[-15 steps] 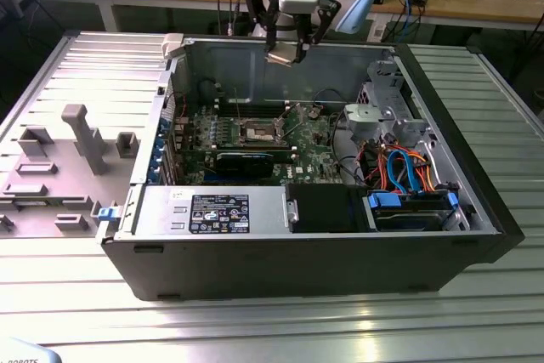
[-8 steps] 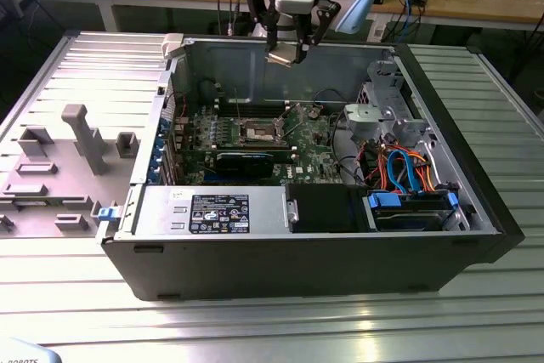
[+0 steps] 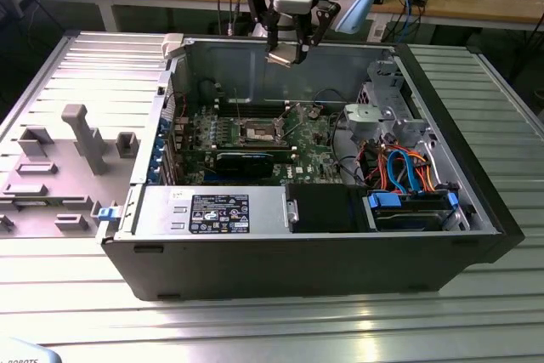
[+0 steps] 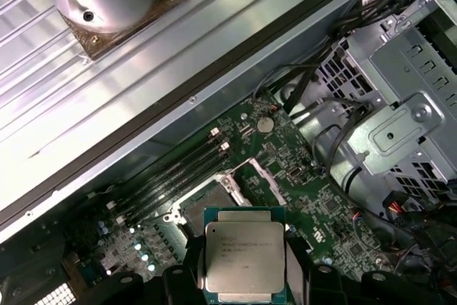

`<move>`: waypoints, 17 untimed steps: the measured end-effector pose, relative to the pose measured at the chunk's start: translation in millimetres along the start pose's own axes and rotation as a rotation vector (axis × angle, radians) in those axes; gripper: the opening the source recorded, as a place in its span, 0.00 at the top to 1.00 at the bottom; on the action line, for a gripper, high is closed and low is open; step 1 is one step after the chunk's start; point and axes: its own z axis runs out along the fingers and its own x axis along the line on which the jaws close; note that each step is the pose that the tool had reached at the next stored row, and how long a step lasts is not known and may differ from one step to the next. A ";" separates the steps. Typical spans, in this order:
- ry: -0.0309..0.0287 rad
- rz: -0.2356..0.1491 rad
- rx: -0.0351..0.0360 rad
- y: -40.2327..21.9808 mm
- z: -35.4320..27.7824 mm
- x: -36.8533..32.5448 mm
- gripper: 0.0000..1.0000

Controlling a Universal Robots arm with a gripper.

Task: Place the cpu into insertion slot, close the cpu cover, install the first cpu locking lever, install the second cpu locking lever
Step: 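Place the cpu into insertion slot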

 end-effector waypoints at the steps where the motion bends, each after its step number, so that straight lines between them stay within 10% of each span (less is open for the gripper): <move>1: -0.0002 0.001 0.0002 0.0 0.0 0.0 0.46; 17: -0.0094 0.105 -0.0014 0.0 0.4 0.0 0.46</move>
